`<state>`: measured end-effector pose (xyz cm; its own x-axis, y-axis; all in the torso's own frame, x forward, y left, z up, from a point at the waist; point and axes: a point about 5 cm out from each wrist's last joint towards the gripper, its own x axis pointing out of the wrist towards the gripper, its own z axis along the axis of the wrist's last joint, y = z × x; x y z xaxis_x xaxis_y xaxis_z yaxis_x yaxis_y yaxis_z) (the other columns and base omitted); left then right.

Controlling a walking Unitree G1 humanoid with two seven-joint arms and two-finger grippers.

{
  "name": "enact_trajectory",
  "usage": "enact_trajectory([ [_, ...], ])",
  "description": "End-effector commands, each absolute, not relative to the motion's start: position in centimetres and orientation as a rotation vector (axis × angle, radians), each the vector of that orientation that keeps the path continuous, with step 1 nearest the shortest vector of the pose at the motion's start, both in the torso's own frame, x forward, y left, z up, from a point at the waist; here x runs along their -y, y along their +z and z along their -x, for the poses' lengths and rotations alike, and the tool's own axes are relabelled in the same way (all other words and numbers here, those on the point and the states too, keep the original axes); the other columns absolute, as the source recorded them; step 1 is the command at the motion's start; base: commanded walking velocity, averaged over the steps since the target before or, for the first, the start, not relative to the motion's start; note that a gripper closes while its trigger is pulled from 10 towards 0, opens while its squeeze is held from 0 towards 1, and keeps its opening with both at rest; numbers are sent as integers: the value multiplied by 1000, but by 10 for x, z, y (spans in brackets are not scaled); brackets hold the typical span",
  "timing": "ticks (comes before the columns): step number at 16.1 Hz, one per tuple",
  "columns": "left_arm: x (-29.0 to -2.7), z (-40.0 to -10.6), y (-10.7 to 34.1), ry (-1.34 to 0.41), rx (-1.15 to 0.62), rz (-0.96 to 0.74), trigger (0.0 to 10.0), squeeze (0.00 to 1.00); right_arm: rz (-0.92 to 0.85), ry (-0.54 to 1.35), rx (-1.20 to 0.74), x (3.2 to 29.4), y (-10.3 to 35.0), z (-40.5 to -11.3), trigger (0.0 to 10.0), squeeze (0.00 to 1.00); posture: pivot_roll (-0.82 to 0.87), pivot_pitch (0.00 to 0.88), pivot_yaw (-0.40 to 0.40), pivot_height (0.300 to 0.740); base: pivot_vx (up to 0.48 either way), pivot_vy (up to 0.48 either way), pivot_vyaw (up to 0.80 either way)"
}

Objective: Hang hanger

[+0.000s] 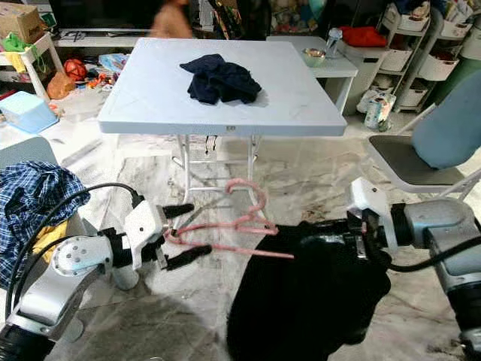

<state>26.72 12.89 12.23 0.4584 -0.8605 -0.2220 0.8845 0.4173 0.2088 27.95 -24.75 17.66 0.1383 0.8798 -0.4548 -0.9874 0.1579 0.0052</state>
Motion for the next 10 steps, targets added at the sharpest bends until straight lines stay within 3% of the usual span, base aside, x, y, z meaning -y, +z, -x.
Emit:
enact_trajectory([
  [1,-129,-267,118,-1137,-129,-294,10000,0,351,1432,-374,248,186,-276,10000,0,-96,0,-46,740,0,0,0],
  [2,-129,-270,118,-1186,-165,-256,8392,0,347,1465,-374,246,189,-275,10000,0,-98,0,-45,740,0,0,0],
  [4,-131,-277,117,-1227,-198,-243,1843,0,342,1491,-380,245,193,-273,10000,0,-99,0,-44,740,0,0,0],
  [5,-131,-279,118,-1238,-209,-232,1843,0,341,1497,-384,245,193,-273,10000,0,-98,0,-42,740,0,0,0],
  [6,-131,-282,120,-1247,-209,-209,0,0,346,1500,-387,245,193,-272,10000,0,-103,0,-39,740,0,0,0],
  [10,-129,-286,125,-1348,-250,-174,0,0,347,1502,-390,244,190,-272,10000,0,-107,0,-34,740,0,0,0],
])
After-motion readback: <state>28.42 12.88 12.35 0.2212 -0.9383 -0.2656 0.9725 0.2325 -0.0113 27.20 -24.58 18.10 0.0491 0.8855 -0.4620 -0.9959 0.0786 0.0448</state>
